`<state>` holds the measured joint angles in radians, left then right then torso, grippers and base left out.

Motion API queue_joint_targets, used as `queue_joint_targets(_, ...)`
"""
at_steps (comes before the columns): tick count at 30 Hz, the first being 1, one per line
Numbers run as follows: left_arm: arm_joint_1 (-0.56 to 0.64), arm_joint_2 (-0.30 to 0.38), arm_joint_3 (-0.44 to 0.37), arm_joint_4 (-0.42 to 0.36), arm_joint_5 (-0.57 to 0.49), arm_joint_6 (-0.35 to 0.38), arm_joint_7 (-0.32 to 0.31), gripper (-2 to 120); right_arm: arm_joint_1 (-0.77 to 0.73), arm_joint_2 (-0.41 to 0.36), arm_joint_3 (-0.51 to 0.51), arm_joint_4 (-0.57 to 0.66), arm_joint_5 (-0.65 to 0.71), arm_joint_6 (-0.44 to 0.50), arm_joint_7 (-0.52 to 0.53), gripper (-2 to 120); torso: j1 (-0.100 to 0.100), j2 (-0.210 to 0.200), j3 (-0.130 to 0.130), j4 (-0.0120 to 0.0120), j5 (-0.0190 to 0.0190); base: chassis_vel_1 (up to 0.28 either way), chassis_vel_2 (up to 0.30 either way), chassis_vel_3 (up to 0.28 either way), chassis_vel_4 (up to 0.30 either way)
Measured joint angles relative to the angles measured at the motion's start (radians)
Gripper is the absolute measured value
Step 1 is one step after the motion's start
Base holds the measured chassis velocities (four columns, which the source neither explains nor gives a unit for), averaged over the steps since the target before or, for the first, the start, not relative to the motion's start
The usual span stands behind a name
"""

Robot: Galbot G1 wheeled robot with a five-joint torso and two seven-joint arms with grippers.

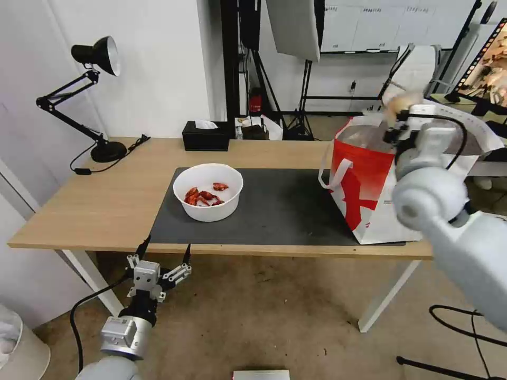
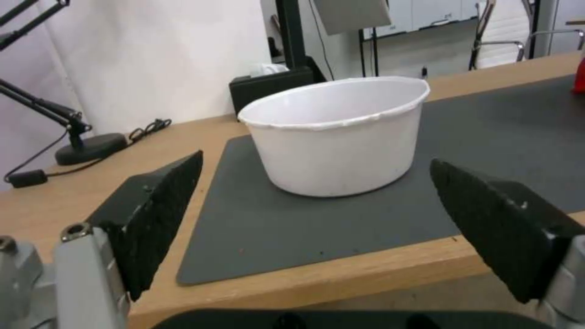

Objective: Pick up the trash from the table and place it into the takeout bag.

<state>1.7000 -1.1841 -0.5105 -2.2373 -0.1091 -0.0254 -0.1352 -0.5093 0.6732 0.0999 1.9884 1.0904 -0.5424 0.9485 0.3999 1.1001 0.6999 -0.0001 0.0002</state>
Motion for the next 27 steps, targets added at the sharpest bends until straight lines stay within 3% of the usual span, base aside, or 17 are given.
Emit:
queue_joint_targets(14,-0.008,0.01,-0.003,-0.003,-0.004,0.002,0.005,100,0.004,-0.009,0.003,0.017,0.047,-0.014,0.013,64,0.0,0.0,0.0,0.0002,-0.0002,0.0,0.0,0.0,0.0)
queue_joint_targets(16,-0.01,0.011,-0.005,-0.003,-0.005,0.002,0.019,100,0.004,-0.01,0.0,0.017,0.046,-0.013,0.012,75,0.0,0.0,0.0,0.0002,-0.0002,0.0,0.0,0.0,0.0)
queue_joint_targets(18,-0.01,0.011,-0.005,-0.003,-0.005,0.002,0.019,100,0.004,-0.01,0.0,0.017,0.046,-0.013,0.012,75,0.0,0.0,0.0,0.0002,-0.0002,0.0,0.0,0.0,0.0)
queue_joint_targets(19,-0.014,0.011,-0.005,-0.004,-0.006,0.003,0.024,100,0.002,-0.01,-0.002,0.022,0.045,-0.011,0.011,85,0.0,0.0,0.0,0.0001,-0.0001,0.0,0.0,0.0,0.0)
queue_joint_targets(21,-0.016,0.012,-0.005,-0.005,-0.007,0.005,0.024,100,0.002,-0.01,-0.002,0.025,0.044,-0.008,0.009,90,0.0,0.0,0.0,0.0001,-0.0001,0.0,0.0,0.0,0.0)
queue_joint_targets(25,-0.02,0.014,-0.007,-0.009,-0.009,0.005,0.025,100,-0.008,-0.012,0.003,0.04,0.045,0.033,-0.03,99,0.0,0.0,0.0,0.0001,-0.0002,0.0,0.0,0.0,0.0)
queue_joint_targets(27,-0.022,0.016,-0.01,-0.011,-0.011,0.005,0.025,100,-0.025,-0.016,0.014,0.052,0.041,0.113,-0.111,100,0.0,0.0,0.0,0.0001,-0.0002,0.0,0.0,0.0,0.0)
